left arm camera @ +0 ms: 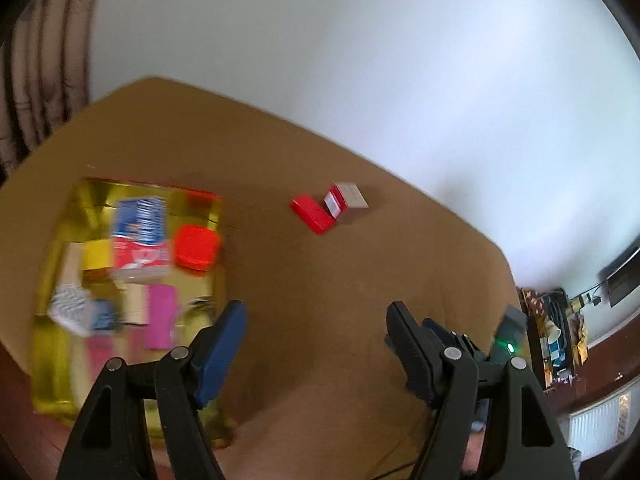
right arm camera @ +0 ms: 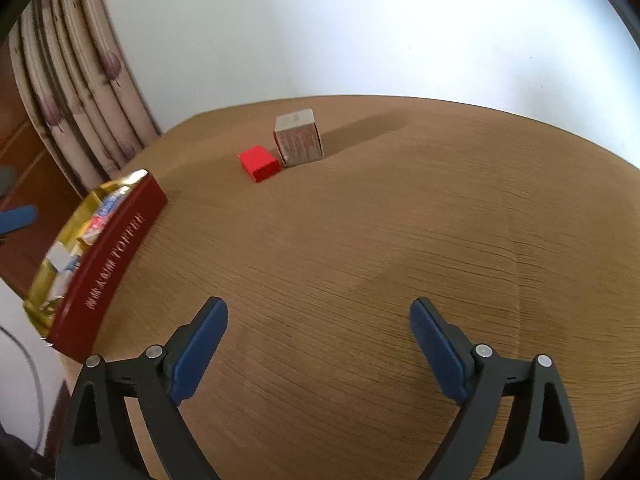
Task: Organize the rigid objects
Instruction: 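Pull both open grippers back from the tin tray toward the red case, then reach the left gripper to the red case and close on it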
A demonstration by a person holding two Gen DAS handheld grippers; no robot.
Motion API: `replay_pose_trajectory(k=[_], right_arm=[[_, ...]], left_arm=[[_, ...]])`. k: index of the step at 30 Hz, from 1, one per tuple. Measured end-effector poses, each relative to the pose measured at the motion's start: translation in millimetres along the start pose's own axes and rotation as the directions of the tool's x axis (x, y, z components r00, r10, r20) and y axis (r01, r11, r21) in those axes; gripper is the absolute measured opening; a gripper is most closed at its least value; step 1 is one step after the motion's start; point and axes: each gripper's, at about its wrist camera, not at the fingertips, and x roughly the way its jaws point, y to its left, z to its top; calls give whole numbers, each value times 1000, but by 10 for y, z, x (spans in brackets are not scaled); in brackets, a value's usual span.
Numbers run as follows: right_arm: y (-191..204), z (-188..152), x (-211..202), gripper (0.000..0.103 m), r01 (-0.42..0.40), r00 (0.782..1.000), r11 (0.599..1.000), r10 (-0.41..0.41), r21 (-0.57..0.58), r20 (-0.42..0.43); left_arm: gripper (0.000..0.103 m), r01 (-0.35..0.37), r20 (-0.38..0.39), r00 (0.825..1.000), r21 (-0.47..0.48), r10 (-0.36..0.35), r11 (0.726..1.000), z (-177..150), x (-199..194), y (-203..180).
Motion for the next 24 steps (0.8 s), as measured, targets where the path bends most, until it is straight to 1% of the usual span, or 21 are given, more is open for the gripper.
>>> replay_pose_trajectory(k=[1, 3, 5, 6, 7, 8, 10, 11, 14, 17, 18, 22, 24], right_arm=[[-11, 3, -13, 93, -18, 1000, 1000, 18, 3, 2], [-49, 3, -48, 93, -60, 998, 998, 60, 17, 11], [-78, 1, -83, 93, -90, 996, 995, 89, 34, 22], [-97, 5, -96, 93, -105, 994, 994, 104, 43, 28], [-110, 11, -100, 94, -117, 993, 992, 115, 49, 31], [-139, 11, -117, 94, -141, 990, 988, 139, 62, 37], [-177, 15, -133, 96, -173, 984, 982, 170, 79, 45], [-211, 12, -151, 96, -198, 980, 976, 194, 94, 53], [-276, 11, -183, 98, -249, 968, 961, 241, 120, 72], [-359, 12, -187, 99, -293, 956, 943, 283, 159, 80], [-395, 11, -190, 99, -307, 951, 935, 296, 175, 85], [-525, 3, -184, 100, -351, 936, 906, 336, 237, 102], [-596, -8, -193, 100, -367, 930, 889, 347, 274, 121]], left_arm=[[74, 6, -29, 1000, -22, -7, 1000, 75, 129, -37], [74, 26, -57, 998, -106, -32, 994, 235, 347, -41], [74, 50, -70, 995, -209, -66, 977, 401, 567, -12], [74, 49, -80, 994, -244, -71, 969, 472, 659, -10], [74, 32, -81, 995, -283, -57, 959, 563, 784, -5], [74, 11, -81, 996, -294, -37, 956, 627, 864, -11], [74, -58, -99, 995, -300, 30, 952, 756, 1072, -17], [74, -75, -116, 992, -316, 40, 946, 796, 1184, 5], [74, -92, -163, 986, -371, 33, 924, 858, 1473, 85], [74, -126, -174, 983, -407, 59, 905, 898, 1651, 153], [74, -128, -179, 982, -416, 58, 900, 910, 1696, 166], [74, -172, -196, 976, -409, 98, 896, 968, 1873, 166], [74, -213, -217, 967, -389, 136, 896, 990, 1963, 142]])
